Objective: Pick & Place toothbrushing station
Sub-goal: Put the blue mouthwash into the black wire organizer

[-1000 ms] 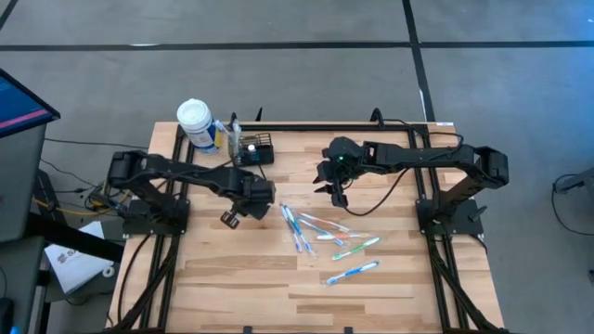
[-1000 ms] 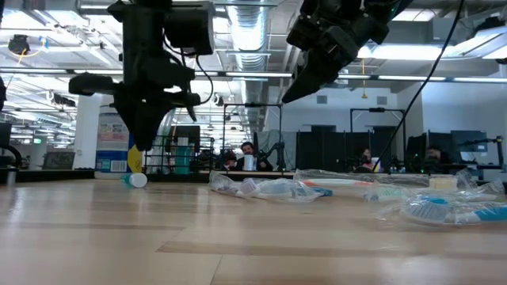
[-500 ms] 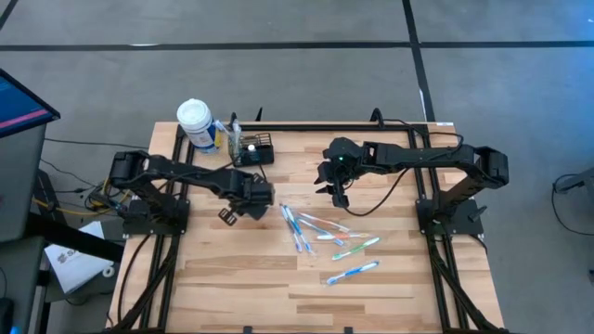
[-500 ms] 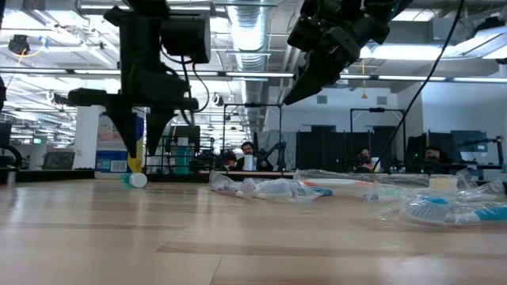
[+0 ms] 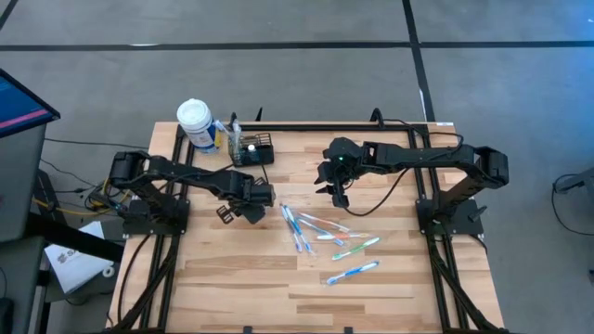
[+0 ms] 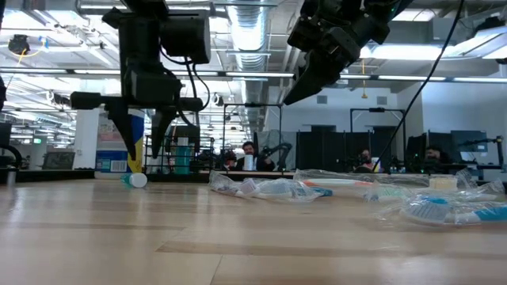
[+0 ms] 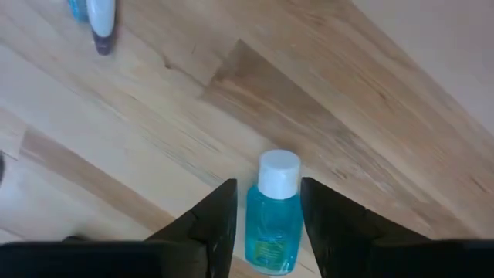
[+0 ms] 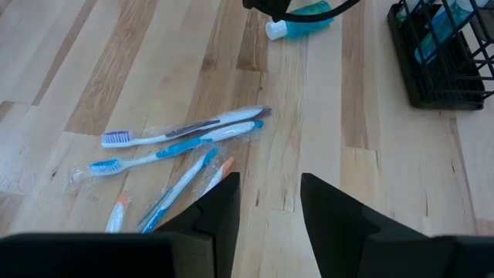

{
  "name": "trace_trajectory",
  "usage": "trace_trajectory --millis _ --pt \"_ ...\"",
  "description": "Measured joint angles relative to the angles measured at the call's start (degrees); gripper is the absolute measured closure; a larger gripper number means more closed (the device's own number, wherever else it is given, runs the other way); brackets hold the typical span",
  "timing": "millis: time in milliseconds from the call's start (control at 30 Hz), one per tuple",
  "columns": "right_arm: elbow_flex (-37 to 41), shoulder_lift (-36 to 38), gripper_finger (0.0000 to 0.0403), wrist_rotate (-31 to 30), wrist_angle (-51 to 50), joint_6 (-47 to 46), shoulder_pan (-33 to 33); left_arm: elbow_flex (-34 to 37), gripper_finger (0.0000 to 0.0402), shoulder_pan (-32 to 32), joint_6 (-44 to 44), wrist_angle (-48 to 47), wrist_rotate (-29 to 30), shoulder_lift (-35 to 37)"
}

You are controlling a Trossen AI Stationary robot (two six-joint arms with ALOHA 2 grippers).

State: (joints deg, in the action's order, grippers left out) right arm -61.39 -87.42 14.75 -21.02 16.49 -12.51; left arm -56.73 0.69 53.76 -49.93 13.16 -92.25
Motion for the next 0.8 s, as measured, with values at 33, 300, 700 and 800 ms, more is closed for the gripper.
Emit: trace_trajectory --millis 33,300,700,800 --pt "0.0 0.0 0.0275 -0.01 -0.03 0.0 0.02 0.0 0.0265 0.02 0.02 0.12 -0.14 0.0" --pt "0.0 0.0 0.0275 0.0 -0.83 0.0 0.0 0.57 0.0266 0.13 0.11 1.59 -2.53 0.0" --pt "0.0 0.0 0.0275 -0.01 -0.83 0.02 0.0 5.27 0.0261 0.13 7.1 7.81 -2.55 -0.02" --pt "0.0 0.0 0.0275 0.0 -0.85 0.0 0.0 5.25 0.0263 0.69 7.28 7.92 -3.08 -0.33"
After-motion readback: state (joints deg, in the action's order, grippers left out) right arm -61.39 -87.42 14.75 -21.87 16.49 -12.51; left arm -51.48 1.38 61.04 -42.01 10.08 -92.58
